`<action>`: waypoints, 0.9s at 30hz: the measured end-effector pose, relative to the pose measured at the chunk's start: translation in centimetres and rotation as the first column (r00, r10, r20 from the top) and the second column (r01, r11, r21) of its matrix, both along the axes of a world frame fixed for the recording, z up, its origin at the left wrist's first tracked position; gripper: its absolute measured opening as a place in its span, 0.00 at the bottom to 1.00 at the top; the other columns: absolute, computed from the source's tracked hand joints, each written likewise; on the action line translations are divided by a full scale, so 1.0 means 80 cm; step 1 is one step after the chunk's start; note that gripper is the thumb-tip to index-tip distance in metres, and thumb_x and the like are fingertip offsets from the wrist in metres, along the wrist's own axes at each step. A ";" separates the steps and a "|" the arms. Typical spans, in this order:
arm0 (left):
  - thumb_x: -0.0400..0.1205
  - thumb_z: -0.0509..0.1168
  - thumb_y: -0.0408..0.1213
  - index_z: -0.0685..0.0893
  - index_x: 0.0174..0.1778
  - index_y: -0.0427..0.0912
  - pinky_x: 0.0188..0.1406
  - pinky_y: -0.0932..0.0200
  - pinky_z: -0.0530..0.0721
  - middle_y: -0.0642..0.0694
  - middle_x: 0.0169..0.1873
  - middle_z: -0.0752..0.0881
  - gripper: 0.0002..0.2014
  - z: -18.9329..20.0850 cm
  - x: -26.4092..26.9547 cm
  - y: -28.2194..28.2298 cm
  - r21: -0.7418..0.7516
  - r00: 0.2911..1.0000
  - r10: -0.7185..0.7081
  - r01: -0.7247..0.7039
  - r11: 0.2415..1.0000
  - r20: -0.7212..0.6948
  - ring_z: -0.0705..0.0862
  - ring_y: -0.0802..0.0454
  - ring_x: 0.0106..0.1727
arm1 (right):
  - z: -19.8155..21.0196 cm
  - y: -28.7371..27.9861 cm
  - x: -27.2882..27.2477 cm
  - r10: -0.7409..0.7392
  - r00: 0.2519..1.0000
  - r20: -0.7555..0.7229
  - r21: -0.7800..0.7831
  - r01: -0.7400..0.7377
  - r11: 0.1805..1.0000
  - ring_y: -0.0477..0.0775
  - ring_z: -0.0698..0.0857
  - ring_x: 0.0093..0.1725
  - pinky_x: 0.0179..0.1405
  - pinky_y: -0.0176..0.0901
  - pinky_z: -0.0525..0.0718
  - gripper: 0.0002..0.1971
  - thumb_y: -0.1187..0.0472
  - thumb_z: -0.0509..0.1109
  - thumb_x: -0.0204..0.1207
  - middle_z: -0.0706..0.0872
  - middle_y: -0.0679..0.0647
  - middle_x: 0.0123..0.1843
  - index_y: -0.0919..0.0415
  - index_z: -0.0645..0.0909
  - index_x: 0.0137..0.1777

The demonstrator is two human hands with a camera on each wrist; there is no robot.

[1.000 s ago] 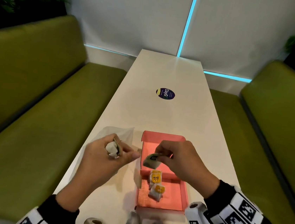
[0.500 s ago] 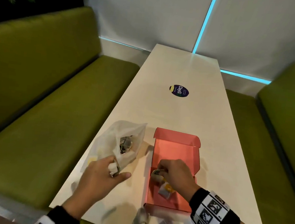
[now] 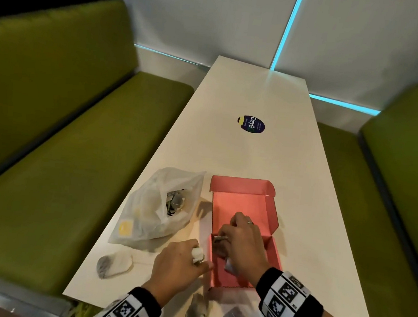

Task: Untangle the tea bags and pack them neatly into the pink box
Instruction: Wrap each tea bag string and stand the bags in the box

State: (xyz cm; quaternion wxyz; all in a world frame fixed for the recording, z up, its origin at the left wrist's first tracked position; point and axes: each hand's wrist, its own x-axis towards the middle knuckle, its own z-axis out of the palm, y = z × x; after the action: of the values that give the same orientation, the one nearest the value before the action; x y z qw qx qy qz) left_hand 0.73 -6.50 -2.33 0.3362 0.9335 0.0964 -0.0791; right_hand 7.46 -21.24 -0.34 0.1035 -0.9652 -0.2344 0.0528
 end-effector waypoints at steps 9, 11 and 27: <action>0.71 0.72 0.54 0.69 0.27 0.51 0.34 0.57 0.74 0.50 0.34 0.82 0.19 0.000 0.011 0.003 -0.072 0.999 0.000 -0.002 0.997 -0.032 0.82 0.47 0.42 | 0.007 -0.033 0.014 -0.129 0.991 -0.046 0.290 0.137 0.947 0.48 0.77 0.43 0.39 0.31 0.70 0.15 0.65 0.74 0.70 0.69 0.45 0.51 0.56 0.80 0.56; 0.72 0.71 0.55 0.69 0.27 0.51 0.33 0.58 0.70 0.52 0.31 0.79 0.19 0.002 0.013 0.001 -0.053 1.000 0.023 -0.023 0.998 -0.003 0.80 0.48 0.40 | 0.006 -0.042 0.019 -0.117 0.991 -0.067 0.244 0.130 0.961 0.49 0.78 0.45 0.39 0.29 0.71 0.12 0.65 0.73 0.72 0.74 0.48 0.50 0.57 0.82 0.56; 0.69 0.77 0.46 0.82 0.37 0.41 0.31 0.60 0.68 0.50 0.41 0.82 0.14 -0.008 0.042 -0.011 0.095 0.945 -0.078 0.050 0.994 0.317 0.82 0.48 0.38 | 0.007 -0.042 0.019 -0.185 0.982 -0.044 0.038 0.187 0.982 0.56 0.81 0.50 0.37 0.41 0.68 0.06 0.63 0.67 0.75 0.78 0.51 0.53 0.58 0.82 0.50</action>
State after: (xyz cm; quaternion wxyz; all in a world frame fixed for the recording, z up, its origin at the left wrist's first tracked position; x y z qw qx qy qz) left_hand 4.09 -7.41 -2.94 0.3043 0.9501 0.0135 0.0668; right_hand 8.95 -24.58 0.22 0.1331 -0.9792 -0.1422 0.0573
